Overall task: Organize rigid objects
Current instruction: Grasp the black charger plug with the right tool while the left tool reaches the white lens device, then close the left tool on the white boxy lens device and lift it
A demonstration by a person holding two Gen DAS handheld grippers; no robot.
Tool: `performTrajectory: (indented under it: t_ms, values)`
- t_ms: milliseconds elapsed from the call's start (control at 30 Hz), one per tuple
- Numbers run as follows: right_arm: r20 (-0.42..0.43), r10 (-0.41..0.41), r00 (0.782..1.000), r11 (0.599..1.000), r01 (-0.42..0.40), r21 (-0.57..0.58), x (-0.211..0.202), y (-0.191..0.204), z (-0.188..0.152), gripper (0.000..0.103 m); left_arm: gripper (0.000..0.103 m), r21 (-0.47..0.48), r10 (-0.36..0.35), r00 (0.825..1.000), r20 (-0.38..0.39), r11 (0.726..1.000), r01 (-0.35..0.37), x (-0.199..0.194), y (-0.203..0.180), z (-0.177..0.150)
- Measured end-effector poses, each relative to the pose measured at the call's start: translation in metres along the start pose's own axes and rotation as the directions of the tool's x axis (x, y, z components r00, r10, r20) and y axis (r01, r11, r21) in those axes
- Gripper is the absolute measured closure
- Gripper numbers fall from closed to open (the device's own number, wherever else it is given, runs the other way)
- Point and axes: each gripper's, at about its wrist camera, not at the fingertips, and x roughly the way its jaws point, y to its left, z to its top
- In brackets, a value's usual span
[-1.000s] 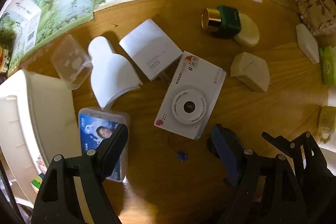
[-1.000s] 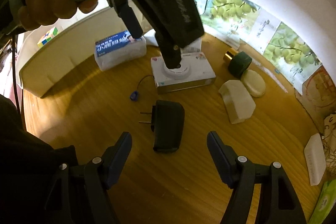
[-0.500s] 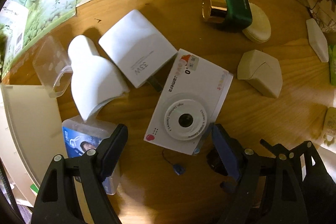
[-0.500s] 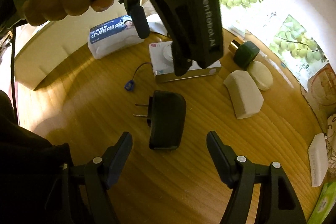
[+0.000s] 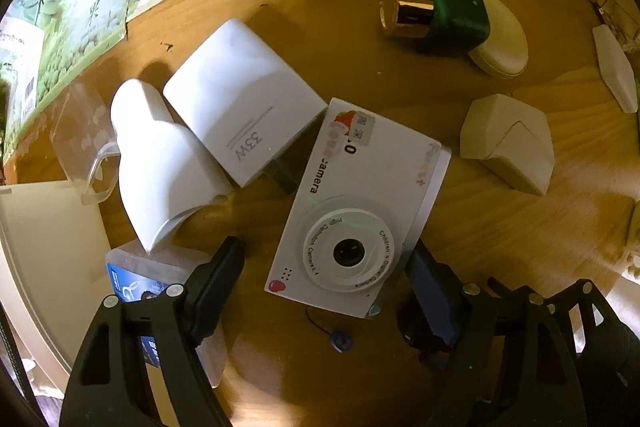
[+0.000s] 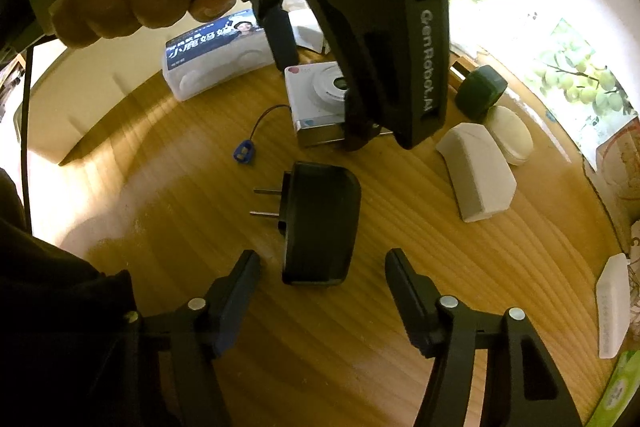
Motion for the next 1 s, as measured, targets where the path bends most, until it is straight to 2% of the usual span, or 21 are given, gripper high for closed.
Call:
performTrajectory:
  t_ms: [200,433,600,700,1000]
  values:
    - [0.008,0.022,1.000,1.000,-0.022,-0.006,0.002,0.001,0.003,0.049,0.035,0.037,0.001,1.000,0.021,0.999,-0.002,-0.009,-0.015,0.002]
    - [0.017,0.040,0.999,0.999,-0.040,-0.007,0.002,0.002,0.005,0.068,0.036,0.034,0.002,1.000,0.020,0.999,-0.003,-0.010,-0.020,0.005]
    - [0.016,0.048,0.999,0.999,-0.047,-0.003,0.002,-0.001,0.006,0.069,0.036,0.032,0.010,1.000,0.018,0.999,-0.010,-0.008,-0.030,0.008]
    - [0.012,0.053,0.999,0.999,-0.053,0.000,0.002,-0.006,0.008,0.070,0.037,0.042,0.015,0.999,0.033,0.999,-0.017,-0.005,-0.030,-0.002]
    - [0.017,0.066,0.998,0.998,-0.066,0.007,-0.005,-0.009,0.005,0.071,0.039,0.039,0.010,0.996,0.083,0.999,-0.013,-0.031,-0.030,-0.021]
